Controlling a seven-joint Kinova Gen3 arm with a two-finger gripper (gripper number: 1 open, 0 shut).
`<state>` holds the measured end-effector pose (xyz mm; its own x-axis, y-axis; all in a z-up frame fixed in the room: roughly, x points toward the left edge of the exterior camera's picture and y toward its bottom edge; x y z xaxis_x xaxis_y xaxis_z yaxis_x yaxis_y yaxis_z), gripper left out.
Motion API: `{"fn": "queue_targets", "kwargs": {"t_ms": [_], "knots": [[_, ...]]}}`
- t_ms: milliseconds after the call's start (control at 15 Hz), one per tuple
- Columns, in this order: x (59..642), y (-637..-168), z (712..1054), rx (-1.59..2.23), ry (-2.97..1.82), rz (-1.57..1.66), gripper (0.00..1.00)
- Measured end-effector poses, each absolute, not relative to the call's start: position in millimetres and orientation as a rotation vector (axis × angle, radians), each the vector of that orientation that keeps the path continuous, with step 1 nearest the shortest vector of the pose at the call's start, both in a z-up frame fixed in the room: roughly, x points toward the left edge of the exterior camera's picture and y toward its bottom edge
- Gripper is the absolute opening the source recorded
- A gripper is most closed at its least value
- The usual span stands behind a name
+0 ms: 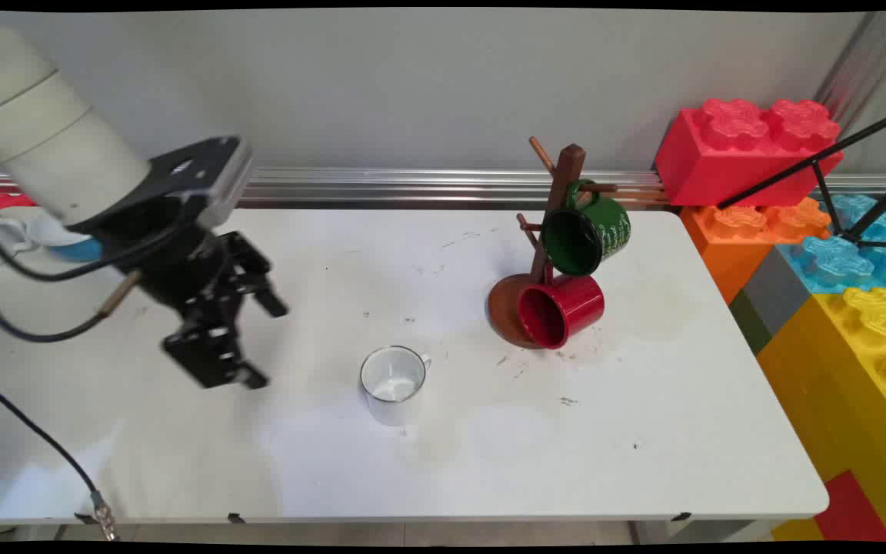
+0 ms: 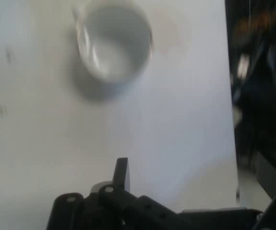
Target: Pick up the green mug from the rack
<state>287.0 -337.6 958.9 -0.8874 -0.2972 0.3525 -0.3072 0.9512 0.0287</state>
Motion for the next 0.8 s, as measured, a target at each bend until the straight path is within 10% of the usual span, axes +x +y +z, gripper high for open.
{"fn": "queue_targets", "kwargs": {"t_ms": [800], "knots": [[190.1, -374.1, 975.2, 0.523, -2.323, 0.246, 1.0]]}}
